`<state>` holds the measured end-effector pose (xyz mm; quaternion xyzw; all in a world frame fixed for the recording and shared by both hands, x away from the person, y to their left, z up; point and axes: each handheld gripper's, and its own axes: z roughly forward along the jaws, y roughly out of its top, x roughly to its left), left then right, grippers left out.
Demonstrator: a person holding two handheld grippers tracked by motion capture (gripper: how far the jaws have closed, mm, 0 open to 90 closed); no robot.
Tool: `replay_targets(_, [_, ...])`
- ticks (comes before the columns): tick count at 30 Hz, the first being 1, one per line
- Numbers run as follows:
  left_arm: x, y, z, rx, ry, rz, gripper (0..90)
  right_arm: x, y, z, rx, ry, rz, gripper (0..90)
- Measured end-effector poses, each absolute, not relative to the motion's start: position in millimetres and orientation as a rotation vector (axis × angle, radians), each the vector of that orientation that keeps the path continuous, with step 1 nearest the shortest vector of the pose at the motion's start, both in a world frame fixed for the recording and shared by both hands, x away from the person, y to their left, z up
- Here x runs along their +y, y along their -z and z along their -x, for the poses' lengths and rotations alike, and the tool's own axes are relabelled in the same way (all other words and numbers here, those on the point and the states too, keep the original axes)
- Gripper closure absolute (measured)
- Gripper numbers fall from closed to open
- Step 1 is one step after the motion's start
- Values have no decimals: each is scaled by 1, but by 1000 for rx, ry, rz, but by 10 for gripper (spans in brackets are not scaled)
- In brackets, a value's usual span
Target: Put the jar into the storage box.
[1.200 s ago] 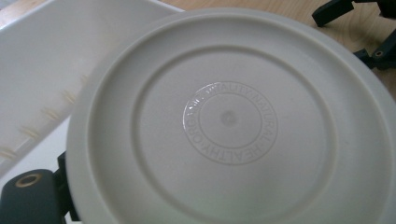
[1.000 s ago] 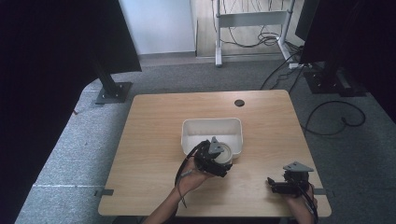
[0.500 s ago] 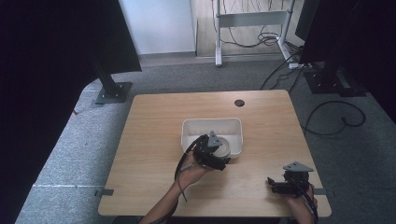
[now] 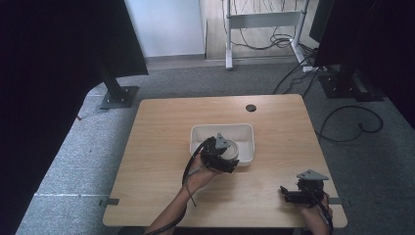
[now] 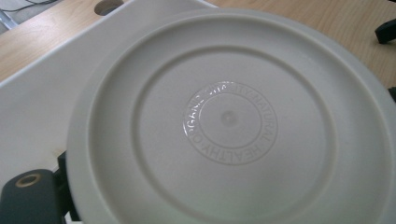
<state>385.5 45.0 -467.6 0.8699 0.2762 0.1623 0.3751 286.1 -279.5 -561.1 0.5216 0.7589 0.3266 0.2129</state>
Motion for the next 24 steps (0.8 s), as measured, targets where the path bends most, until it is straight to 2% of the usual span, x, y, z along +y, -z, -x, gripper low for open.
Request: replay_targets(24, [38,480,-414,792,-475,-2200,103,-279,561,-286,2108,-909,-1446,22])
